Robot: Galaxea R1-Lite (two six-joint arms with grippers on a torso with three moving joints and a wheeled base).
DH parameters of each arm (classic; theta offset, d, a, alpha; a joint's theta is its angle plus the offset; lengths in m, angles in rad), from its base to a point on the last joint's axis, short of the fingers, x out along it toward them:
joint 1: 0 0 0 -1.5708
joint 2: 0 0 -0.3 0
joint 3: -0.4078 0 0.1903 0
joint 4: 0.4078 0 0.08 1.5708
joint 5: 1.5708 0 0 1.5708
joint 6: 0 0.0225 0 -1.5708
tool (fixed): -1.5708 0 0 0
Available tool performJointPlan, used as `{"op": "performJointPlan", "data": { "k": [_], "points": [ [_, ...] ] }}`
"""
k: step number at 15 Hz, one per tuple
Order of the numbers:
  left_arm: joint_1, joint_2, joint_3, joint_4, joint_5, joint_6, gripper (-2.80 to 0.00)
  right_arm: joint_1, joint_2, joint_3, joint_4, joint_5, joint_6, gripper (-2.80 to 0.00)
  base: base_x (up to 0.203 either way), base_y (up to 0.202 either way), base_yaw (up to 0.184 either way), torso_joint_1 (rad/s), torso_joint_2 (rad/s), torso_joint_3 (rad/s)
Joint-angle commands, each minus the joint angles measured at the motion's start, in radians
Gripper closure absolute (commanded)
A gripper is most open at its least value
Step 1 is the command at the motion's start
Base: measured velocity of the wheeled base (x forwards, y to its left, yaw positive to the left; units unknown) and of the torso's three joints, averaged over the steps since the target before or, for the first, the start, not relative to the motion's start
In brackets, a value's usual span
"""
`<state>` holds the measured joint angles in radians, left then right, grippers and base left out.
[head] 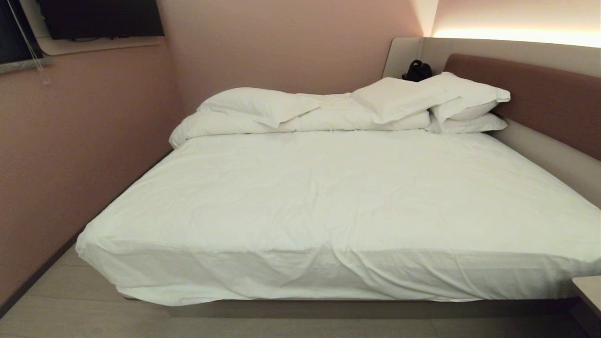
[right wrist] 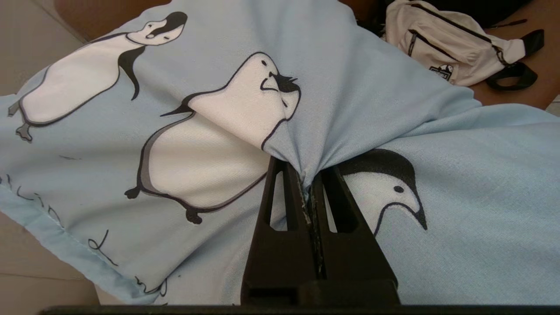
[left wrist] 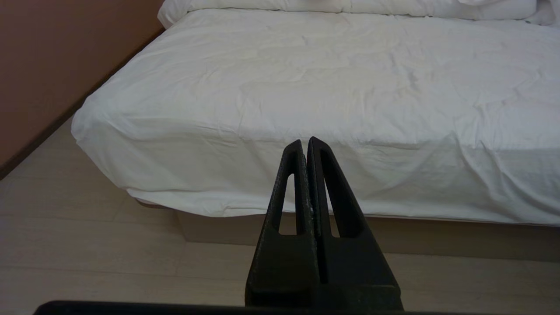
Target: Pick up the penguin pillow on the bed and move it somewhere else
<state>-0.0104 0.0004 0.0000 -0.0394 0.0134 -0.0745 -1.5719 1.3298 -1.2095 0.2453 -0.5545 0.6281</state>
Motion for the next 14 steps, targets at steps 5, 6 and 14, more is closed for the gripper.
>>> {"op": "performJointPlan", "data": {
  "k": [5,6,14],
  "points": [
    [0.001,0.000,0.000,-0.001,0.000,-0.001,0.00,-0.147,0.071,-0.063,-0.003,0.207,-0.034,0.00,0.000,0.000,0.000,0.000,0.00,0.000],
    [0.000,0.000,0.000,-0.001,0.000,-0.001,0.00,-0.172,0.093,-0.081,-0.007,0.220,-0.039,0.00,0.000,0.000,0.000,0.000,0.00,0.000],
    [0.000,0.000,0.000,-0.001,0.000,-0.001,0.00,-0.362,0.225,-0.207,-0.031,0.386,-0.086,0.00,0.000,0.000,0.000,0.000,0.00,0.000]
  ]
}}
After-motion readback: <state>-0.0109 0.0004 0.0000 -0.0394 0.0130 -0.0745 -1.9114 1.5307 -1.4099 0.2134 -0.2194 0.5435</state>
